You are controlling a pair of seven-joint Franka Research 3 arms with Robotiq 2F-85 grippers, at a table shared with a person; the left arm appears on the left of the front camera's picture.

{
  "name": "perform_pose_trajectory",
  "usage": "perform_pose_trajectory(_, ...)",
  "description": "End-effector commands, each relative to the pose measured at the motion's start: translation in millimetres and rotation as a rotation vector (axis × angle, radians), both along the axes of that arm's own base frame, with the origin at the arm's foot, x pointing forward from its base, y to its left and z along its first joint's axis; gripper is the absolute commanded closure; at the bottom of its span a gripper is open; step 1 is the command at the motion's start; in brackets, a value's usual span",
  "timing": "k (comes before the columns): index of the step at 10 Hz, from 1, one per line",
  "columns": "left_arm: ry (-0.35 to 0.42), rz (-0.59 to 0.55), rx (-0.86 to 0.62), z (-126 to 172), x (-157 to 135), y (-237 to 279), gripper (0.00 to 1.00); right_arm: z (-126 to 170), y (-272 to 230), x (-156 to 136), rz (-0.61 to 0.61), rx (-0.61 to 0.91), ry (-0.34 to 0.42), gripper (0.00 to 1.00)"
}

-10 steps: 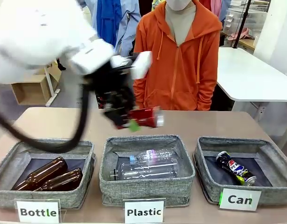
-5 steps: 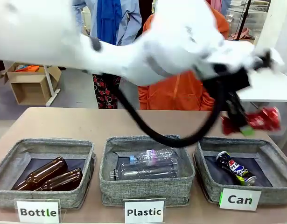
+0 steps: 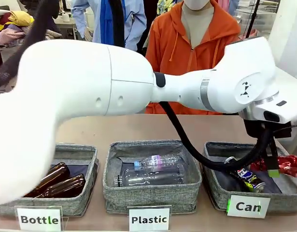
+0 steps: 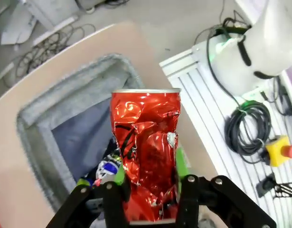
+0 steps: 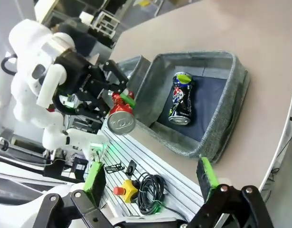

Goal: Sort the can waste into the basket.
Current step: Pick up the can waste from the table and place it in the right Fabric basket.

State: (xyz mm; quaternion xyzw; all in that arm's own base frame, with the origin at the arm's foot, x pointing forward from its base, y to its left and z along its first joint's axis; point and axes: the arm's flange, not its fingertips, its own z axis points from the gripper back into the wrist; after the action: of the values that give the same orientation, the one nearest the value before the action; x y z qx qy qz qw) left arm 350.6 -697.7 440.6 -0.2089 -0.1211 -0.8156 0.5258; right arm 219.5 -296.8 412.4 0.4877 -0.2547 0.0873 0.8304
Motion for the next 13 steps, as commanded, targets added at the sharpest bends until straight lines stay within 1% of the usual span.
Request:
perform_pose_trajectory(1,-0.033,0.046,0.033,18.6,18.9,-18.1,0.59,7.7,2.4,2.9,-0.012,0.018,0.009,0.00)
perform_pose_trajectory(2,-0.063,0.067,0.032,18.4,21.6,-16.3,0.59,7.7,2.4,2.9,-0.012,0.018,0.009,0.00)
perform_pose_trajectory(3,-0.069,0.089,0.023,17.5,23.0,-13.6,0.57,7.7,2.4,2.9,-0.012,0.018,0.009,0.00)
perform_pose_trajectory(4,-0.075,0.115,0.022,17.0,27.6,-10.2,0.17,7.7,2.4,2.9,-0.012,0.018,0.009,0.00)
perform_pose_trajectory(5,-0.108,0.146,0.029,15.4,34.8,-8.1,0.00,7.7,2.4,2.9,-0.012,0.018,0.009,0.00)
perform_pose_trajectory(6,-0.120,0.165,0.033,14.0,37.1,-5.6,0.00,7.7,2.4,2.9,-0.012,0.018,0.009,0.00)
perform_pose_trajectory(8,-0.125,0.167,0.023,15.2,36.6,-0.6,0.00,7.7,2.4,2.9,-0.012,0.018,0.009,0.00)
perform_pose_trajectory(13,-0.097,0.177,0.006,21.9,43.8,16.4,0.00,7.7,2.4,2.9,-0.012,0.018,0.009,0.00)
